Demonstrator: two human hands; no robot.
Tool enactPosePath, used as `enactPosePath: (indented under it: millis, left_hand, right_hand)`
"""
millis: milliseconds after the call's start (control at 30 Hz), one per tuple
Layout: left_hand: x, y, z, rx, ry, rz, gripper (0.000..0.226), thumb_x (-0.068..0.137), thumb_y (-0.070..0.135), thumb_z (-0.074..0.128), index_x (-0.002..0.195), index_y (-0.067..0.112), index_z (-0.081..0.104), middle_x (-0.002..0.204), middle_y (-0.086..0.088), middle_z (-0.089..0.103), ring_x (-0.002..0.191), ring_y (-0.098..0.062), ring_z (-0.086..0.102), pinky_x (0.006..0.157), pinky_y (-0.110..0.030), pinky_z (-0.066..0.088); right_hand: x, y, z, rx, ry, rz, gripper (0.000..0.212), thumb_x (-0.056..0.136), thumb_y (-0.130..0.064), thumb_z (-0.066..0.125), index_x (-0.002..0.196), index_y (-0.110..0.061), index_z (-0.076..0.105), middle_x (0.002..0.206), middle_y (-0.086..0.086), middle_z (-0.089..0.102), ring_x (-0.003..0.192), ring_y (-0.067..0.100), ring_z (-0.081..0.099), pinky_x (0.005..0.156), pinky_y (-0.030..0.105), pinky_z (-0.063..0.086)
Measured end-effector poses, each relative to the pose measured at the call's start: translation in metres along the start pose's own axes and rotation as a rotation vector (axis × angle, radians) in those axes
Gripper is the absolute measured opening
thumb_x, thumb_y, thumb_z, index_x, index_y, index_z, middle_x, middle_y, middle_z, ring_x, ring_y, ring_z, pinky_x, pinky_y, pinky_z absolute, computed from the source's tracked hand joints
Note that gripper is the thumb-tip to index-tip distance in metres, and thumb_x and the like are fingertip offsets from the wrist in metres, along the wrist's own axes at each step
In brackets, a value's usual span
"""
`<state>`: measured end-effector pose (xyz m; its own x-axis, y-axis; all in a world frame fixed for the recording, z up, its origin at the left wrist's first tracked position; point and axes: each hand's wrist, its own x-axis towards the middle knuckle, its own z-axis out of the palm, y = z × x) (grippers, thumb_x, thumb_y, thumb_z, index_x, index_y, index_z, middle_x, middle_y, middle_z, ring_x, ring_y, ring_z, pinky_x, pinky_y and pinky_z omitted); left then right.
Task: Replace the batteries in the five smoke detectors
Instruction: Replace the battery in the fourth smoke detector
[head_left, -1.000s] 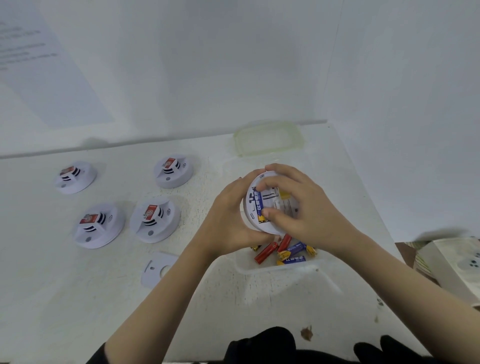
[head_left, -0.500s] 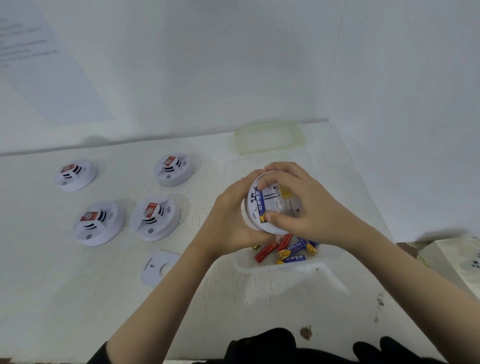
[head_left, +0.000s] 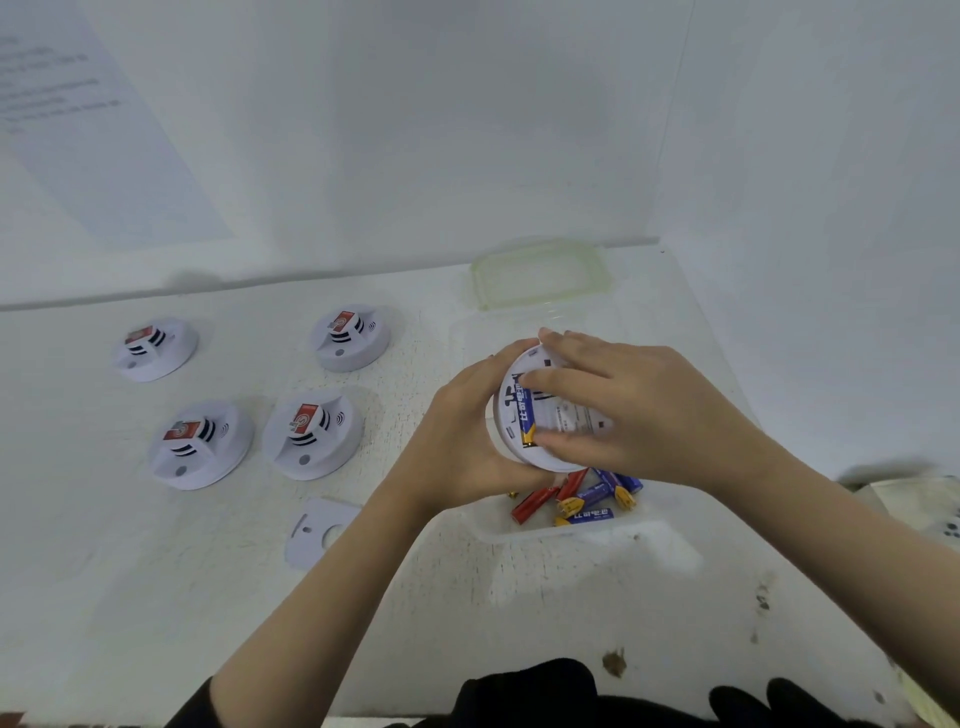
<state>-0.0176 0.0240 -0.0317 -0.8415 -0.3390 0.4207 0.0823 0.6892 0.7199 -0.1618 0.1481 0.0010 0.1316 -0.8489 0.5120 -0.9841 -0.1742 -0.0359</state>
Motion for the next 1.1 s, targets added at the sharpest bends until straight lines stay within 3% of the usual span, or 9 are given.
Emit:
enactPosePath:
  millis: [300, 467, 567, 633, 700, 767, 933, 1100]
  left_hand:
    - [-0.003, -0.004, 0.002, -0.033, -0.007, -0.054, 0.088, 0.063, 0.027, 0.086, 0.138, 0.006, 0.046, 0.125, -0.002, 0.062, 0.114, -0.016, 0.061, 0.094, -0.037, 0.052]
    - [-0.005, -0.006, 0.002, -0.102, 0.02, -0.09, 0.087, 0.06, 0.016, 0.085, 0.138, 0.005, 0.046, 0.124, -0.003, 0.063, 0.113, -0.015, 0.062, 0.092, -0.025, 0.05]
    - [-0.004, -0.005, -0.001, -0.074, 0.023, -0.071, 0.088, 0.061, 0.023, 0.082, 0.139, 0.004, 0.045, 0.123, -0.002, 0.063, 0.111, -0.013, 0.063, 0.09, -0.023, 0.05]
    - [-0.003, -0.005, -0.002, -0.042, 0.045, -0.054, 0.087, 0.061, 0.026, 0.08, 0.138, 0.005, 0.045, 0.123, 0.0, 0.063, 0.11, -0.01, 0.063, 0.089, -0.022, 0.051]
    - [-0.001, -0.006, -0.003, -0.031, 0.072, -0.056, 0.088, 0.061, 0.025, 0.082, 0.138, 0.006, 0.045, 0.124, 0.002, 0.063, 0.111, -0.011, 0.063, 0.091, -0.027, 0.052]
    - [0.0, -0.009, -0.004, -0.028, 0.086, -0.062, 0.091, 0.059, 0.023, 0.087, 0.138, 0.008, 0.045, 0.123, 0.002, 0.063, 0.112, -0.012, 0.063, 0.092, -0.032, 0.053]
    - [0.0, -0.015, -0.012, 0.009, 0.113, -0.077, 0.097, 0.058, 0.027, 0.093, 0.137, 0.001, 0.043, 0.128, -0.005, 0.061, 0.119, -0.012, 0.059, 0.097, -0.029, 0.05]
    - [-0.007, -0.017, -0.029, 0.064, 0.205, -0.11, 0.099, 0.057, 0.043, 0.083, 0.139, 0.008, 0.041, 0.13, 0.015, 0.052, 0.121, 0.009, 0.048, 0.097, -0.009, 0.04]
  right_hand:
    - [0.002, 0.002, 0.004, 0.001, -0.043, -0.098, 0.041, 0.075, -0.036, 0.056, 0.099, -0.005, 0.068, 0.109, 0.027, 0.065, 0.071, 0.035, 0.066, 0.047, 0.036, 0.053]
    - [0.0, 0.0, 0.007, 0.072, -0.034, -0.005, 0.045, 0.077, -0.044, 0.056, 0.108, -0.013, 0.067, 0.123, 0.019, 0.061, 0.097, 0.034, 0.066, 0.063, 0.039, 0.057]
    - [-0.003, -0.001, 0.01, 0.095, -0.007, 0.074, 0.057, 0.077, -0.059, 0.057, 0.114, -0.017, 0.067, 0.133, 0.014, 0.055, 0.118, 0.032, 0.057, 0.074, 0.041, 0.058]
    - [-0.004, -0.003, 0.015, 0.133, 0.024, 0.11, 0.055, 0.078, -0.059, 0.054, 0.112, -0.018, 0.069, 0.137, 0.011, 0.051, 0.127, 0.029, 0.049, 0.077, 0.042, 0.058]
    - [-0.007, -0.005, 0.02, 0.247, 0.055, 0.153, 0.049, 0.082, -0.052, 0.054, 0.111, -0.016, 0.07, 0.142, 0.008, 0.045, 0.135, 0.026, 0.038, 0.092, 0.043, 0.051]
    - [-0.01, -0.008, 0.026, 0.388, 0.135, 0.203, 0.04, 0.084, -0.042, 0.06, 0.108, -0.013, 0.071, 0.143, 0.006, 0.043, 0.137, 0.025, 0.035, 0.103, 0.043, 0.042]
    - [-0.022, -0.016, 0.028, 0.514, 0.375, 0.391, 0.025, 0.081, -0.03, 0.067, 0.098, -0.014, 0.073, 0.136, 0.005, 0.051, 0.122, 0.014, 0.05, 0.099, 0.029, 0.043]
    - [-0.045, -0.016, 0.016, 0.509, 0.265, 0.57, 0.017, 0.081, -0.042, 0.058, 0.088, -0.032, 0.07, 0.137, -0.008, 0.049, 0.128, 0.005, 0.039, 0.105, 0.014, 0.027]
